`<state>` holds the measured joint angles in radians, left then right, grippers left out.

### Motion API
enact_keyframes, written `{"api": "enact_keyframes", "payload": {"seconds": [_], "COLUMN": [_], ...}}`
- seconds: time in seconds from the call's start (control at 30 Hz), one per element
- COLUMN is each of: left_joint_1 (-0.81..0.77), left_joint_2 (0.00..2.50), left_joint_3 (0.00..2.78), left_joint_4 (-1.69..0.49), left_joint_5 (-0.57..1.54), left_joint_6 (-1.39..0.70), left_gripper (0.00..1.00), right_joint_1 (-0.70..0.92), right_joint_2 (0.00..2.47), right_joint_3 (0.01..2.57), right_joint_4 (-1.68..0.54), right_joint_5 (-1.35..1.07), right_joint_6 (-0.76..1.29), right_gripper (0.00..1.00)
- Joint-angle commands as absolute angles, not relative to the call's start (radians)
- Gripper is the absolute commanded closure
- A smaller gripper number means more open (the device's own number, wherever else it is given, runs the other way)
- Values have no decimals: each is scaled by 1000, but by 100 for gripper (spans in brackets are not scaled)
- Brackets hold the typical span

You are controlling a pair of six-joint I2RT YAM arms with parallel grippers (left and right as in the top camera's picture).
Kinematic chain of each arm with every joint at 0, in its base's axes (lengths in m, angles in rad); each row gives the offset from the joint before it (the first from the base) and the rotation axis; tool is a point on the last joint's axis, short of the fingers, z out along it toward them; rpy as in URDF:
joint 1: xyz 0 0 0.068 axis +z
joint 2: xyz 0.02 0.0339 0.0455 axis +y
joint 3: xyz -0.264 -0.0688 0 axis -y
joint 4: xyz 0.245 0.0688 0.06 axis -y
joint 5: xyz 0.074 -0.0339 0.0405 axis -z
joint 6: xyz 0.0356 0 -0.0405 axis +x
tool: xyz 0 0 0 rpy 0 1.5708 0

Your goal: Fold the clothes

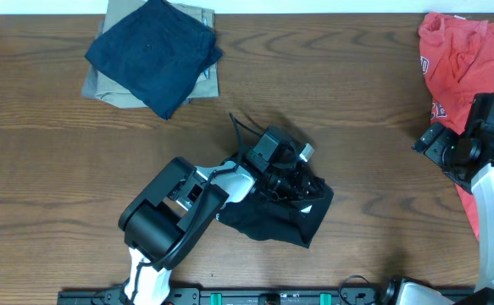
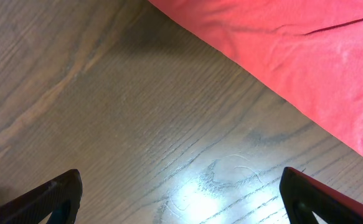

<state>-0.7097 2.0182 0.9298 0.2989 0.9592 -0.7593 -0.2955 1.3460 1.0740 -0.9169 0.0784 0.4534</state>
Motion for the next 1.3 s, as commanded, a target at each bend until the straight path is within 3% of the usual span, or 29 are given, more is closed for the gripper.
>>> {"api": "enact_keyframes", "payload": {"seconds": [0.0,0.3,0.63,0.8,1.1,1.27], "left_joint_1": [-713,-712,-712,-712,-715,-734], "left_joint_2": [1950,1671,1646,1646,1656,1699], "left_joint_3": [928,928,897,843,667,619], "left_joint_4": [283,-23,-438,-406,-34,61], "left_joint_5": [1019,1030,817,818,878,897], "left_joint_6": [-764,-761,-699,-696,-759,-796], "left_gripper": [83,83,83,83,83,83], "right_joint_1": [-300,-300,-300,-300,-300,-300], "right_joint_2": [1337,1337,1337,1337,1337,1337], "right_joint_3": [1079,1079,1079,1079,1079,1079], "right_joint_4": [-917,-917,-917,-917,-917,-917], "right_joint_5": [78,78,78,78,78,78], "right_joint_6": [448,448,448,448,448,448], "right_gripper": [1,1,1,1,1,1]}}
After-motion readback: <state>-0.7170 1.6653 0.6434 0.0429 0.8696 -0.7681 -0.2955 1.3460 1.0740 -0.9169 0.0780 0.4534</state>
